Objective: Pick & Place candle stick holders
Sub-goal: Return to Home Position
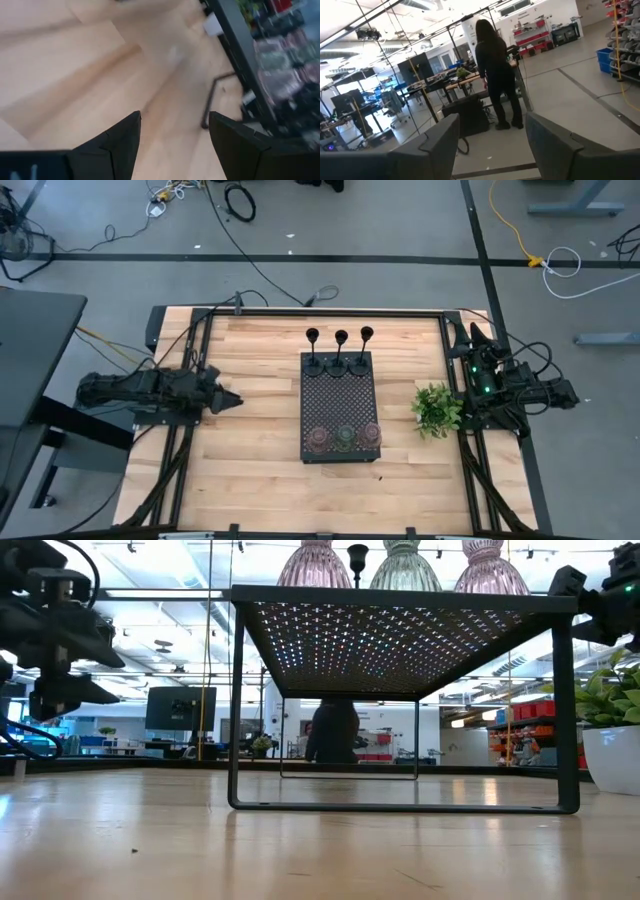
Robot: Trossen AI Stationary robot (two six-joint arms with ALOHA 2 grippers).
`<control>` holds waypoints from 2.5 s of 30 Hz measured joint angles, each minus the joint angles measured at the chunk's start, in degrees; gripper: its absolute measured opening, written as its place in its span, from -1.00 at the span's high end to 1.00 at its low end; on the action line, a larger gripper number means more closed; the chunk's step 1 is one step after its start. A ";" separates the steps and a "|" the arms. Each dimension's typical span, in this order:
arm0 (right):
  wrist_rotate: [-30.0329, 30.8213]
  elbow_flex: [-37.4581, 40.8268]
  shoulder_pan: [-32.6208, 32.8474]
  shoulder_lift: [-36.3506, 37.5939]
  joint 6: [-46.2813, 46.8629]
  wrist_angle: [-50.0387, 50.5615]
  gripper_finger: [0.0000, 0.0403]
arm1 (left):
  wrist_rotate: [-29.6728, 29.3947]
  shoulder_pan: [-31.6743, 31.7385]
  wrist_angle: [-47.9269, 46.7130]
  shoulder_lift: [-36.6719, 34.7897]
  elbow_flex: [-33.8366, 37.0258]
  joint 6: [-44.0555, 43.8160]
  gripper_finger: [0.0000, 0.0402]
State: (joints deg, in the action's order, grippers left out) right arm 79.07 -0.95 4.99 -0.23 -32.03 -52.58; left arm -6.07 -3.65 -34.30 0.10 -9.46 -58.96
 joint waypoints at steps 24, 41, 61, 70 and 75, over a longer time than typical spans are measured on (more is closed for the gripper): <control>0.00 0.04 -0.07 -0.04 -0.11 2.84 -0.14 | 4.88 1.94 0.21 -0.02 0.20 0.00 -0.18; -28.07 0.13 8.16 -0.31 45.84 39.48 -0.14 | 4.86 1.87 0.17 -0.02 0.20 0.00 -0.18; -75.31 -0.02 6.08 -0.50 31.52 50.07 -0.14 | 4.86 1.17 0.15 -0.02 0.22 0.00 -0.18; -75.86 -0.15 1.55 -0.46 29.49 49.12 -0.14 | 4.86 1.17 0.16 -0.02 0.22 0.00 -0.18; -78.04 -0.15 -0.20 -0.48 28.57 50.12 -0.14 | 4.86 1.17 0.17 -0.02 0.22 -0.01 -0.18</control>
State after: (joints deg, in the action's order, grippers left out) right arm 1.03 -1.10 4.80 -0.71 -3.46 -2.46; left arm -1.21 -2.48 -34.13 0.08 -9.23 -58.97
